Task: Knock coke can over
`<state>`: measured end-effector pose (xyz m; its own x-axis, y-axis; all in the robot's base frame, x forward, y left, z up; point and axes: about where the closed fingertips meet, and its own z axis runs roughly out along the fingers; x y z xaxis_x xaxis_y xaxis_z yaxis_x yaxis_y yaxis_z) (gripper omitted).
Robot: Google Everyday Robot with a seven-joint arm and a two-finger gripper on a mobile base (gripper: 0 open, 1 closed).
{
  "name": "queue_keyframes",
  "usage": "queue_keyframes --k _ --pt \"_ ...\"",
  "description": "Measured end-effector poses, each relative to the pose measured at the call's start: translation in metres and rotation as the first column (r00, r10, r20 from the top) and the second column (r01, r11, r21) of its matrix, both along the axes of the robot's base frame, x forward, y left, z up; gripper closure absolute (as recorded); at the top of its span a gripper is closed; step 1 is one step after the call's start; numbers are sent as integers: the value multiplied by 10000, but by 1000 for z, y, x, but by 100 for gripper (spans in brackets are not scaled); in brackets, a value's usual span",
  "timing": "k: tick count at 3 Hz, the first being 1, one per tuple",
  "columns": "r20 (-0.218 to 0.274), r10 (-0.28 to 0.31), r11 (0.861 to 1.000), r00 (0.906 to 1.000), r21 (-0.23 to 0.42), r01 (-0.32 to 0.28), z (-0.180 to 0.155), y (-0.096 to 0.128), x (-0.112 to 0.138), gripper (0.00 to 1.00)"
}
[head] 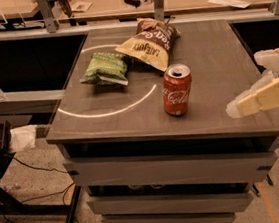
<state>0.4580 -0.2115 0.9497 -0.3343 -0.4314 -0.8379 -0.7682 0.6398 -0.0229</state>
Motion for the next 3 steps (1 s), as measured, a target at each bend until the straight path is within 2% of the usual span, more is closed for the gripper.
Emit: queue_keyframes --k 1,2,3 --pt "-37 -310 9988 9995 369 311 -6 10 -3 0" --pt "314 -623 9938 9976 944 591 -21 25 -1 0" --pt "990 -645 9905 9930 1275 516 -29 34 8 0"
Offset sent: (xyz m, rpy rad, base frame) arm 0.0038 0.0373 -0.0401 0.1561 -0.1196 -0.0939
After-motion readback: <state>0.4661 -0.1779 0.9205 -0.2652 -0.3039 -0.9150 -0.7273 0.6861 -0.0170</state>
